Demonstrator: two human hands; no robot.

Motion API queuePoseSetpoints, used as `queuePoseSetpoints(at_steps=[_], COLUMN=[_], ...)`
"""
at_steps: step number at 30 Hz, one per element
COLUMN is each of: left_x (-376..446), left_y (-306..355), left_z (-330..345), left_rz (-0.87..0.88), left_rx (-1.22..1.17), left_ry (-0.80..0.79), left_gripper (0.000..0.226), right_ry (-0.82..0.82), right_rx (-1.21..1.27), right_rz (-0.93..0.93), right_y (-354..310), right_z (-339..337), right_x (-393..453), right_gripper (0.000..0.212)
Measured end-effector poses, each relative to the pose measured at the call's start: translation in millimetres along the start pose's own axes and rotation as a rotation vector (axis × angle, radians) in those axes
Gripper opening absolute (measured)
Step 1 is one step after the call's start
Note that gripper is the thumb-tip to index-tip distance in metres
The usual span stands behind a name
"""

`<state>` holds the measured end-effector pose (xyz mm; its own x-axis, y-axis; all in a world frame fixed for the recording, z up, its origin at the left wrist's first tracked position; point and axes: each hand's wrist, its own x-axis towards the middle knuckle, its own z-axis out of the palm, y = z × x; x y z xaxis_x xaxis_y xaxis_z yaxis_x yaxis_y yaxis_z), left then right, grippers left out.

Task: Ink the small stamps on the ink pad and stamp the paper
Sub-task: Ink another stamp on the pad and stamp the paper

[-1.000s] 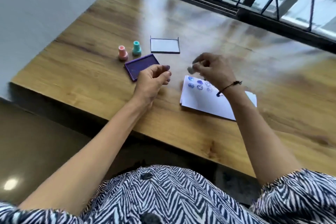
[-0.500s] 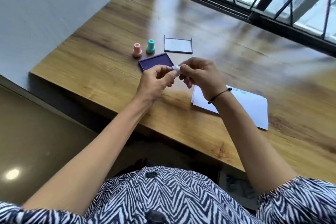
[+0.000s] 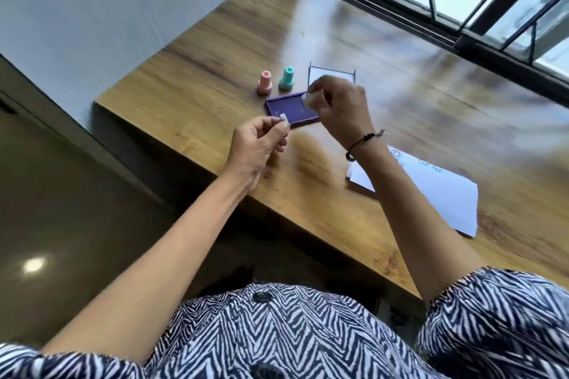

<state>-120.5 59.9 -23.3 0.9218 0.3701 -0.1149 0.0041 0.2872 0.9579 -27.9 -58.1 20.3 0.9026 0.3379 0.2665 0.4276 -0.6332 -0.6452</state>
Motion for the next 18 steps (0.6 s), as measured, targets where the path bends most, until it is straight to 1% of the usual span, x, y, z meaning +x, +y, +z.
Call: queuePoseSetpoints(at_steps=[2,3,5,7,9,12,16,18], left_x=[-2.2,-2.9,-3.8,-3.9,-4.2,-3.7,-4.8,-5.5], left_y=[-3.2,-4.3,-4.0,-3.3,-3.7,-5.0,-4.1,-3.6], left_z=[-0.3,-0.4,-0.5,-0.3,0.3,-0.5,1.0,1.6], left_rz=[0.011,0.019,0.032,0.035,0.037,0.043,0.031,0.028], left_rx=[0.008,0.013,0.028,0.028,0.031,0.046,0.082,0.090], left_ry=[0.013,0.017,0.019,0.033,0.050,0.052,0.057,0.053], left_gripper=[0.011,0.011,0.012,0.014,0.014,0.011,0.010,0.010], right_ry=[0.014,-0.020,-0.178,-0.293,-0.337,-0.313,-0.363,-0.344], right_rx=[-0.127,-0.200,-0.352,-0.431,-0.449,-0.449,-0.427,-0.414], right_rz=[-0.091,-0.147,-0.255,-0.273,-0.269,-0.300,-0.265,-0.283], right_y=[-2.4,-2.1,-0.8,-3.2,-8.7,-7.8,-7.0,-5.8], right_z=[8.5,14.6,26.1,25.5,18.3,18.8,16.8,15.2], right_x=[8.3,8.9,6.6,15.6,29.8,28.5,30.8,35.9], right_gripper=[0.014,0.016,0.017,0.017,0.018,0.020,0.016,0.017])
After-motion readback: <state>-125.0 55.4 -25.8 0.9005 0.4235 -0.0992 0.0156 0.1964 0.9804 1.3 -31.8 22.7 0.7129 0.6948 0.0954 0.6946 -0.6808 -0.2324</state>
